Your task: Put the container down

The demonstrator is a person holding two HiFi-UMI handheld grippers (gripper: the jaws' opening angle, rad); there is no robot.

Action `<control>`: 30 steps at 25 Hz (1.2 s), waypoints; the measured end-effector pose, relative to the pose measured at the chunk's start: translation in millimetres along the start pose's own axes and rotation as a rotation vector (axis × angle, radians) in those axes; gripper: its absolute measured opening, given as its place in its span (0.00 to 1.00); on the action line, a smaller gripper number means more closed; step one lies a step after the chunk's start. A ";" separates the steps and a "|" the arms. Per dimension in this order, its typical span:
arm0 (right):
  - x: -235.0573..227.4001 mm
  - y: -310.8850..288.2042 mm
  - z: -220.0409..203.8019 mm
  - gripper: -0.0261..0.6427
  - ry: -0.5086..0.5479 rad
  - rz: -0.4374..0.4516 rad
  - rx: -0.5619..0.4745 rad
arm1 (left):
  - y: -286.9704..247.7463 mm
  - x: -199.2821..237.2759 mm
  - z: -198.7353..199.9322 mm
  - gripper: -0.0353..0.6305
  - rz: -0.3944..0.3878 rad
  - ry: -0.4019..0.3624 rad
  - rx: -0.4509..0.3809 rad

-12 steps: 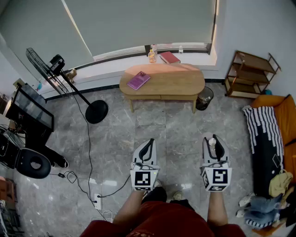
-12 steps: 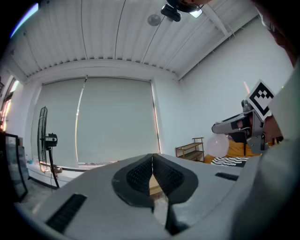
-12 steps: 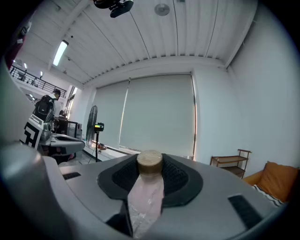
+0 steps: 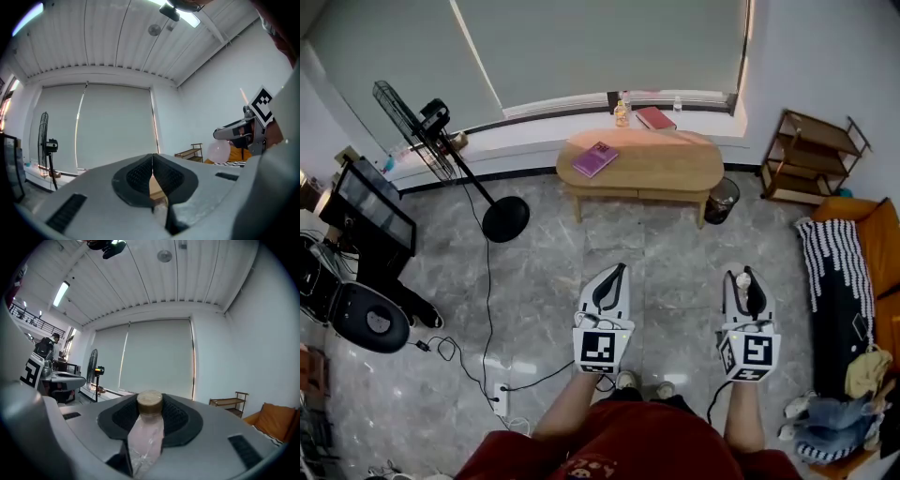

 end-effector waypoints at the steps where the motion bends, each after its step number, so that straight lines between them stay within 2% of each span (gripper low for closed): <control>1: 6.4 -0.9 0.8 0.25 0.001 0.006 0.000 | 4.4 4.6 0.1 0.07 0.003 -0.002 0.001; 10: 59.2 -15.2 3.5 0.25 -0.022 0.046 -0.001 | 35.3 51.7 -2.3 0.07 0.041 -0.014 -0.022; 17: 94.3 -17.1 6.5 0.25 -0.024 0.038 -0.017 | 57.7 85.2 -8.3 0.07 0.049 -0.016 -0.048; 25: 103.2 -33.0 2.9 0.25 -0.024 0.035 -0.011 | 54.2 102.5 -16.7 0.07 0.061 -0.002 -0.055; 30: 100.7 -55.9 -7.6 0.25 -0.029 0.035 0.012 | 34.6 111.3 -27.1 0.07 0.056 0.001 -0.043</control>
Point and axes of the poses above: the fingertips, and each gripper's own axes: y backward along the fingers, x to its left, z out of its top, the point moved 7 cm from there along y, backward along the fingers, and after that the axes turned 10 degrees about -z, right-handed, at the moved point
